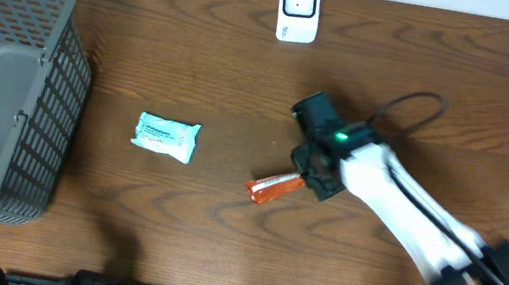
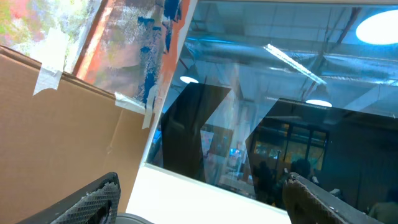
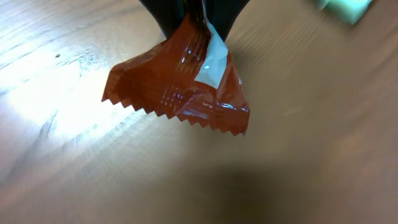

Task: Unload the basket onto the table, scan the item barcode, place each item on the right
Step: 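Lift the TOP bar and carry it up and right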

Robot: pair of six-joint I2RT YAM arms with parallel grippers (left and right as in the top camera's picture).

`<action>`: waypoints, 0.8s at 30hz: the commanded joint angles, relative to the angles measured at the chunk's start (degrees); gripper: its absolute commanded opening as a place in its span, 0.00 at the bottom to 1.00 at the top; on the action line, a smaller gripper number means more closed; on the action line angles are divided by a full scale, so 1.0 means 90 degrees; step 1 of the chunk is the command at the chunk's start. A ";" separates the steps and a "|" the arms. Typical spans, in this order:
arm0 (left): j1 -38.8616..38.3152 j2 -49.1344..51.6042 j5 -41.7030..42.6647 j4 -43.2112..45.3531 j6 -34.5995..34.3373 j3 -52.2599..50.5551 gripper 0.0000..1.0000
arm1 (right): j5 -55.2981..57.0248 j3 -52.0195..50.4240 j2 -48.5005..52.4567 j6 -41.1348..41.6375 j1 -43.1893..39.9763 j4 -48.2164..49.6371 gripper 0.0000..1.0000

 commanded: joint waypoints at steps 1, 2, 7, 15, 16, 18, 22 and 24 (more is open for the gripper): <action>0.0019 -0.0051 -0.0041 0.0022 0.0107 -0.0027 0.84 | 0.0777 0.0046 -0.1025 -0.1668 0.0000 -0.0041 0.02; 0.0019 -0.0051 -0.0041 0.0027 0.0107 -0.0039 0.84 | 0.0971 0.0046 -0.1341 -0.1923 0.0022 -0.0041 0.01; 0.0019 -0.0051 -0.0041 0.0024 0.0107 -0.0039 0.84 | 0.1039 0.0046 -0.2091 -0.2511 0.0063 -0.0041 0.02; 0.0019 -0.0051 -0.0041 0.0022 0.0107 -0.0039 0.84 | 0.0928 0.0046 -0.2399 -0.3191 0.0061 0.0189 0.01; 0.0019 -0.0051 -0.0041 0.0022 0.0107 -0.0039 0.84 | 0.0855 0.0046 -0.2416 -0.3228 0.0061 0.0243 0.01; 0.0019 -0.0051 -0.0041 0.0022 0.0107 -0.0044 0.84 | 0.0678 0.0046 -0.2433 -0.3240 0.0061 0.0376 0.02; 0.0019 -0.0049 -0.0041 0.0024 0.0107 -0.0083 0.84 | 0.0563 0.0046 -0.2443 -0.3237 0.0061 0.0515 0.02; 0.0019 -0.0051 -0.0041 0.0024 0.0107 -0.0097 0.84 | 0.0595 0.0046 -0.2443 -0.3330 0.0061 0.0561 0.01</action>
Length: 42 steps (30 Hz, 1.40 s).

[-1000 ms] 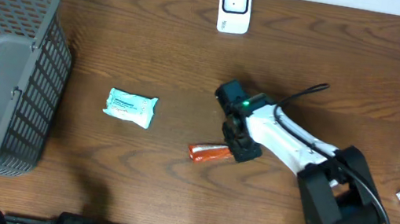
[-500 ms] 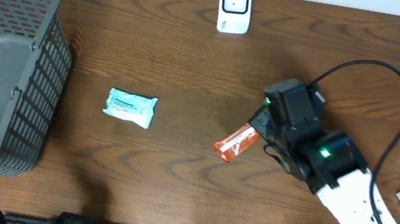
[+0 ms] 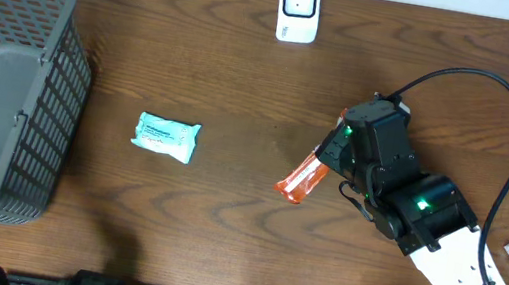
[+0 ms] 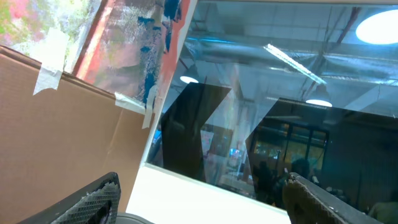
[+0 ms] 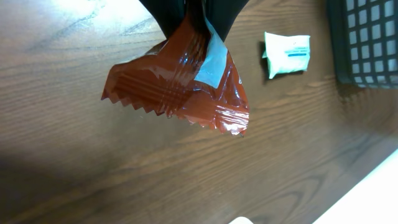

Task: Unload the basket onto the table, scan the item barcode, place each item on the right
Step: 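Lift the TOP bar and carry it up and right, then hold the TOP bar up to the white scanner with the right gripper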

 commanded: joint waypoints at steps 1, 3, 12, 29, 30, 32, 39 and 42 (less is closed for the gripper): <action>0.0019 -0.0051 -0.0041 0.0029 0.0107 -0.0080 0.84 | -0.0036 0.0039 -0.0131 -0.0430 0.0044 0.0104 0.01; 0.0019 -0.0051 -0.0041 0.0044 0.0107 -0.0080 0.84 | -0.0039 0.0039 -0.0131 -0.0879 0.0044 0.0233 0.01; 0.0019 -0.0051 -0.0041 0.0046 0.0107 -0.0080 0.84 | -0.1027 0.0039 -0.0294 -0.2312 0.0041 0.1205 0.01; 0.0019 -0.0051 -0.0041 0.0046 0.0107 -0.0080 0.84 | -0.0002 0.0039 -0.1688 -0.1316 0.0044 0.2050 0.01; 0.0019 -0.0051 -0.0041 0.0046 0.0107 -0.0080 0.84 | 0.0010 0.0039 -0.1702 -0.1200 0.0044 0.2050 0.01; 0.0019 -0.0051 -0.0041 0.0046 0.0107 -0.0080 0.84 | 0.0012 0.0039 -0.1705 -0.1122 0.0044 0.2072 0.01; 0.0019 -0.0049 -0.0041 0.0049 0.0107 -0.0080 0.84 | 0.0806 0.0036 -0.1545 -0.2006 0.0044 0.2205 0.01; 0.0019 -0.0051 -0.0041 0.0056 0.0104 -0.0080 0.84 | 0.1712 0.0029 -0.1139 -0.2392 0.0044 0.2404 0.01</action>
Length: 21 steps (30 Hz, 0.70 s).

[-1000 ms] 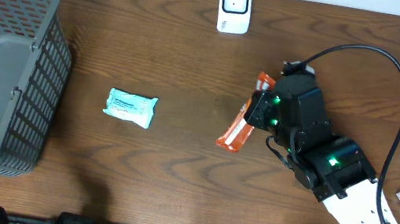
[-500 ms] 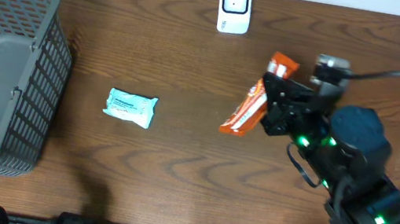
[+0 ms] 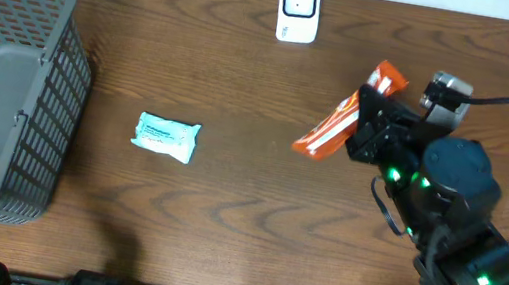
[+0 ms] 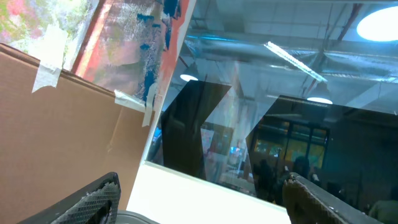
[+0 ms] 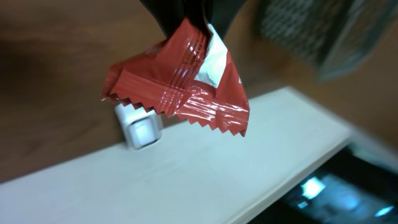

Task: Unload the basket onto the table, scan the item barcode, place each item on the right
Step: 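Hold the TOP bar up to the white scanner with the right gripper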

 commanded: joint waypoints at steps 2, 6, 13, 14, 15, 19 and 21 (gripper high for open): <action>0.0022 -0.0051 -0.0041 0.0061 0.0104 -0.0027 0.84 | 0.1229 0.0034 0.0903 -0.1447 0.0039 0.0782 0.01; 0.0022 -0.0051 -0.0041 0.0061 0.0107 -0.0027 0.84 | 0.1224 0.0034 0.1931 -0.3208 0.0039 0.2480 0.01; 0.0022 -0.0051 -0.0044 0.0053 0.0109 -0.0027 0.84 | 0.1224 0.0036 0.4320 -0.6866 0.0029 0.7329 0.01; 0.0022 -0.0051 -0.0044 0.0053 0.0109 -0.0027 0.84 | 0.1217 0.0036 0.4643 -0.7244 0.0019 0.8160 0.01; 0.0022 -0.0051 -0.0041 0.0051 0.0109 -0.0027 0.84 | 0.1161 0.0041 0.4964 -0.7582 0.0002 0.8988 0.01; 0.0022 -0.0051 -0.0041 0.0017 0.0107 -0.0034 0.84 | 0.0452 0.0321 0.6139 -0.8862 -0.0177 1.0887 0.01; 0.0022 -0.0051 -0.0041 0.0012 0.0107 -0.0039 0.84 | 0.0316 0.0639 0.6611 -0.9143 -0.0255 1.0921 0.02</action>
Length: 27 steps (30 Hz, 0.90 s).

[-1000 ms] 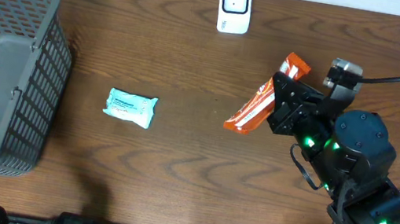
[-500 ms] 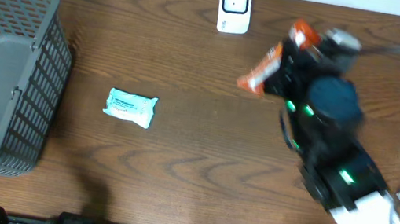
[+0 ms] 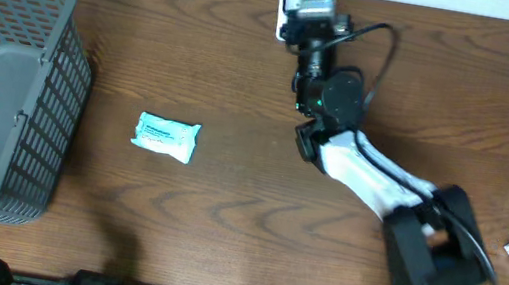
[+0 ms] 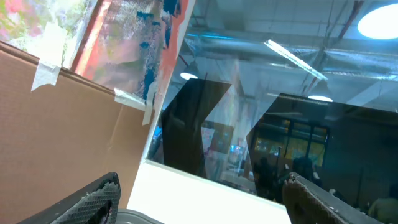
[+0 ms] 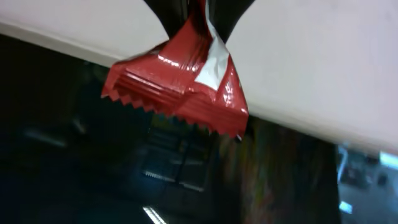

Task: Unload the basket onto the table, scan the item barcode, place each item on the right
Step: 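Hold the TOP bar up to the white scanner with the right gripper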

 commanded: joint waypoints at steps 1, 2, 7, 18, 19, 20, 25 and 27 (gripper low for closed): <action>0.0019 -0.0049 -0.0041 0.0017 0.0109 -0.0002 0.84 | -0.0464 0.0619 0.0767 -0.1377 -0.0189 0.0075 0.02; 0.0019 -0.0051 -0.0041 0.0017 0.0109 -0.0005 0.84 | -0.0527 0.0828 0.0988 -0.1372 -0.0228 0.0053 0.01; 0.0019 -0.0049 -0.0044 -0.0199 0.0109 -0.0100 0.84 | -0.0765 0.2249 0.2069 -0.1032 -0.0471 -0.0476 0.01; 0.0019 -0.0049 -0.0041 -0.0872 0.0831 -0.0270 0.84 | -0.1156 0.4580 0.3813 -0.0816 -0.0782 -0.1683 0.01; 0.0019 -0.0049 -0.0044 -0.0872 0.0831 -0.0270 0.84 | -0.1163 0.4612 0.3898 -0.0816 -0.0797 -0.1732 0.01; 0.0019 -0.0049 -0.0044 -0.0872 0.0831 -0.0270 0.84 | -0.1161 0.4624 0.4005 -0.0814 -0.0809 -0.1739 0.01; 0.0019 -0.0049 -0.0044 -0.0903 0.0831 -0.0270 0.84 | -0.1202 0.4624 0.4420 -0.0571 -0.0823 -0.1734 0.01; 0.0019 -0.0049 -0.0044 -0.0918 0.0831 -0.0270 0.84 | -0.1200 0.4619 0.4490 -0.0415 -0.0823 -0.1766 0.01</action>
